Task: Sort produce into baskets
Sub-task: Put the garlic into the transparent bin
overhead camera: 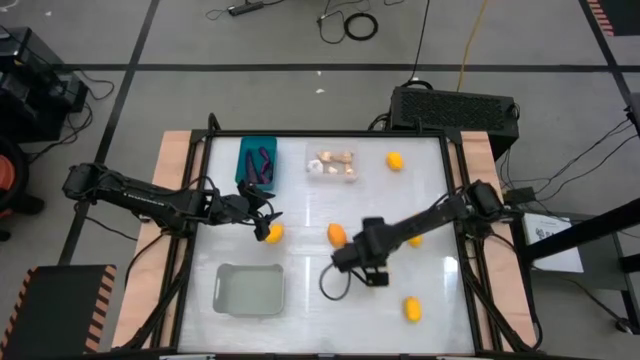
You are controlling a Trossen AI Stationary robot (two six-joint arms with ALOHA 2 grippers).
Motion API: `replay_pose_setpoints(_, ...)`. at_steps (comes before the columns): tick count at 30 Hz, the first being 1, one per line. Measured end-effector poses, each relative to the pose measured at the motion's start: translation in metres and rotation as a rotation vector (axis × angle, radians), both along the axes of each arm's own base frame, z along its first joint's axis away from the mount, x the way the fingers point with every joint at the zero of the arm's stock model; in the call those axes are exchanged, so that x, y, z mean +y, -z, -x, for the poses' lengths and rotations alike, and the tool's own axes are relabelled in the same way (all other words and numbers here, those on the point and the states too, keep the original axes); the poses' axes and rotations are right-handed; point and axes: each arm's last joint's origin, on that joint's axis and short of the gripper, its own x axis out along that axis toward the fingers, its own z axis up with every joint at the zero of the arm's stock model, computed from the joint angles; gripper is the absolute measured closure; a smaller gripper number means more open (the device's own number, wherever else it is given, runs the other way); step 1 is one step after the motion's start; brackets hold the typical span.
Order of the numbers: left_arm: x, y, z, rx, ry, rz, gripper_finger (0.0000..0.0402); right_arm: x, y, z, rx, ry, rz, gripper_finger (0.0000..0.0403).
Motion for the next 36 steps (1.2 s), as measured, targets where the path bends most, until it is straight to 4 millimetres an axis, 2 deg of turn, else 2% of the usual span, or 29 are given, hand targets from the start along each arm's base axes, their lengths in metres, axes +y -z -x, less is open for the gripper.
replay_pose_setpoints(7,0.0,0.0,0.0,0.002,0.001,0.0,0.0112,-0.045,-0.048,-0.035,-0.197,-0.118,0.167,0.0323)
replay_pose_setpoints(12,0.0,0.0,0.0,0.001,0.001,0.001,0.0112,-0.094,-0.069,-0.057,-0.34,-0.146,0.195,0.0323)
replay_pose_setpoints(18,0.0,0.0,0.0,0.001,0.002,0.001,0.0112,-0.169,-0.074,-0.064,-0.432,-0.031,0.251,0.0323)
replay_pose_setpoints(24,0.0,0.0,0.0,0.001,0.007,0.004,0.0112,-0.231,-0.08,-0.061,-0.577,0.21,0.297,0.0323)
replay_pose_setpoints(28,0.0,0.0,0.0,0.001,0.007,0.004,0.0112,-0.256,-0.08,-0.056,-0.636,0.305,0.208,0.0323)
replay_pose_setpoints(36,0.0,0.0,0.0,0.001,0.007,0.003,0.0112,-0.285,-0.057,-0.056,-0.611,0.397,0.17,0.0323)
